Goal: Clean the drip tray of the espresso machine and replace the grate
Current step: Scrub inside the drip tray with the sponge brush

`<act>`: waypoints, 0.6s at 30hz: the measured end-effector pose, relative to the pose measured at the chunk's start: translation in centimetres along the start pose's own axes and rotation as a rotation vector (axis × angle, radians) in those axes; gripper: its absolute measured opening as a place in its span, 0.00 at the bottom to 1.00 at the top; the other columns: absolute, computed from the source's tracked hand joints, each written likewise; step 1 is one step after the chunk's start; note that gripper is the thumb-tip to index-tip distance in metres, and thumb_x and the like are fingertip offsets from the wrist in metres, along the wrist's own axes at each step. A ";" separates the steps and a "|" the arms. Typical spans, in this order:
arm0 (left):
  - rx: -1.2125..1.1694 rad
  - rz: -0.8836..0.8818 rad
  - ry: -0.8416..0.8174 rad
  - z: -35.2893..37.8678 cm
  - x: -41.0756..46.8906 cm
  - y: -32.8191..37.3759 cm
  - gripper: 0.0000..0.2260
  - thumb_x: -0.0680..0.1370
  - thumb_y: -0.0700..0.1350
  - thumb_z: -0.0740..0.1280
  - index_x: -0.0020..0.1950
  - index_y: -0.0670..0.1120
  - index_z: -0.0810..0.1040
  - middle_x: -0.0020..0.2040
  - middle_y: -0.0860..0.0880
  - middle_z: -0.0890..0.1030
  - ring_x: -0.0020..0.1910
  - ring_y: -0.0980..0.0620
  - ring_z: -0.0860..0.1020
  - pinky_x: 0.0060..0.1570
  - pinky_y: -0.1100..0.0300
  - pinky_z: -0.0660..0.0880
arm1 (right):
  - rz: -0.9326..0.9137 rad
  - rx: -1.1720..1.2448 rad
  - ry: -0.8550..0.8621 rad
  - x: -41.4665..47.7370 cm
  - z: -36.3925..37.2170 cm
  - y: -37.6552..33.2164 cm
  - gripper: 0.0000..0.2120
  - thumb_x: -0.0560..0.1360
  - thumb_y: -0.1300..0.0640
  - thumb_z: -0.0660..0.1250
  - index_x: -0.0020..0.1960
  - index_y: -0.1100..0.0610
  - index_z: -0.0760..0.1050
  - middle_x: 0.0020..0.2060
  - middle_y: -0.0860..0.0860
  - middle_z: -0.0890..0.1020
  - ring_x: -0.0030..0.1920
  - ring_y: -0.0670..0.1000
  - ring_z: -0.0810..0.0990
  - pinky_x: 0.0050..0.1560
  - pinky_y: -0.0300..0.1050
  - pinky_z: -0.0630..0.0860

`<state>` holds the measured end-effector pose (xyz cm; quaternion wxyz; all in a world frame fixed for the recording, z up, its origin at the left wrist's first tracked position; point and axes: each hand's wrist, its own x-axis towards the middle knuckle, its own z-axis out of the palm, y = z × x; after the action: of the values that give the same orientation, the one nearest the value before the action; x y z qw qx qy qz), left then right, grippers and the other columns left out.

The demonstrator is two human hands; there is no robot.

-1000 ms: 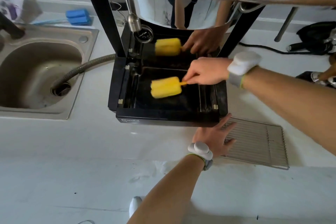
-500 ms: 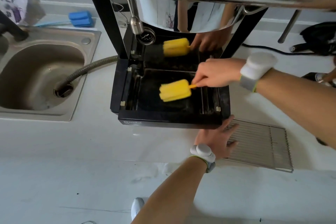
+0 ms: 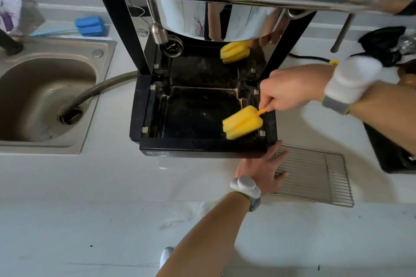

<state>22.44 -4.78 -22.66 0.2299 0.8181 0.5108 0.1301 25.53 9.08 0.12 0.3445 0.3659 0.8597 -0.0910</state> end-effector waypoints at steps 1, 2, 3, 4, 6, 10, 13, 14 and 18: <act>-0.006 -0.001 -0.002 0.0 0.0 0.1 0.27 0.81 0.62 0.54 0.80 0.57 0.59 0.82 0.57 0.48 0.72 0.46 0.72 0.60 0.47 0.77 | -0.007 -0.032 -0.017 -0.6 -0.5 0.2 0.10 0.76 0.57 0.62 0.39 0.58 0.77 0.26 0.48 0.71 0.29 0.50 0.69 0.34 0.46 0.70; -0.008 0.000 -0.006 0.0 -0.1 0.1 0.27 0.81 0.62 0.54 0.79 0.57 0.59 0.82 0.57 0.48 0.72 0.46 0.72 0.60 0.47 0.77 | -0.002 -0.050 0.018 -1.0 -0.9 0.3 0.10 0.76 0.57 0.62 0.37 0.56 0.77 0.26 0.47 0.73 0.30 0.51 0.71 0.35 0.47 0.72; -0.010 0.000 -0.008 0.0 -0.1 0.1 0.27 0.81 0.62 0.54 0.79 0.57 0.58 0.82 0.58 0.47 0.72 0.46 0.72 0.60 0.47 0.77 | 0.005 -0.059 0.102 -1.1 -1.4 0.2 0.10 0.75 0.58 0.62 0.35 0.55 0.75 0.26 0.48 0.72 0.31 0.53 0.73 0.35 0.48 0.74; -0.013 0.000 -0.004 0.1 -0.1 0.1 0.27 0.81 0.62 0.54 0.79 0.57 0.59 0.82 0.58 0.48 0.72 0.46 0.72 0.60 0.46 0.77 | 0.021 -0.062 0.207 -0.9 -1.7 -0.2 0.11 0.74 0.59 0.61 0.33 0.54 0.73 0.26 0.48 0.71 0.31 0.55 0.72 0.35 0.50 0.74; -0.014 0.001 0.019 0.1 0.0 0.0 0.27 0.81 0.62 0.54 0.79 0.57 0.60 0.82 0.58 0.49 0.72 0.46 0.72 0.58 0.47 0.78 | 0.074 -0.091 0.365 -0.3 -1.7 -1.7 0.10 0.74 0.61 0.60 0.34 0.54 0.69 0.27 0.50 0.66 0.30 0.59 0.70 0.33 0.51 0.72; -0.004 0.010 0.027 0.3 0.0 0.0 0.27 0.80 0.62 0.55 0.79 0.57 0.60 0.82 0.57 0.50 0.72 0.47 0.72 0.58 0.47 0.78 | 0.042 -0.142 0.254 0.5 0.0 -3.5 0.12 0.72 0.65 0.60 0.32 0.58 0.62 0.28 0.51 0.65 0.33 0.59 0.75 0.35 0.52 0.76; -0.002 0.005 0.055 0.5 0.1 -0.1 0.27 0.80 0.62 0.56 0.78 0.57 0.62 0.82 0.57 0.51 0.72 0.47 0.72 0.56 0.48 0.79 | -0.031 -0.179 0.101 -0.7 0.3 -2.4 0.12 0.73 0.64 0.59 0.31 0.61 0.70 0.25 0.52 0.68 0.29 0.55 0.71 0.33 0.49 0.77; -0.002 0.003 0.064 0.5 0.0 -0.1 0.27 0.80 0.62 0.56 0.78 0.56 0.62 0.82 0.56 0.52 0.72 0.47 0.72 0.56 0.48 0.79 | -0.023 -0.166 0.063 -1.1 0.0 -2.2 0.11 0.73 0.63 0.60 0.35 0.62 0.76 0.25 0.53 0.70 0.28 0.53 0.69 0.31 0.46 0.73; -0.003 -0.001 0.051 0.6 0.0 0.0 0.27 0.80 0.62 0.56 0.78 0.57 0.61 0.82 0.57 0.51 0.71 0.47 0.73 0.57 0.48 0.78 | -0.040 0.022 0.185 -1.4 -1.9 -2.0 0.09 0.75 0.55 0.66 0.52 0.48 0.83 0.31 0.45 0.78 0.32 0.49 0.74 0.31 0.41 0.71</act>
<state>22.70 -4.97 -23.19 0.2177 0.8141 0.5166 0.1517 23.79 7.63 2.29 0.2576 0.3593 0.8940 -0.0729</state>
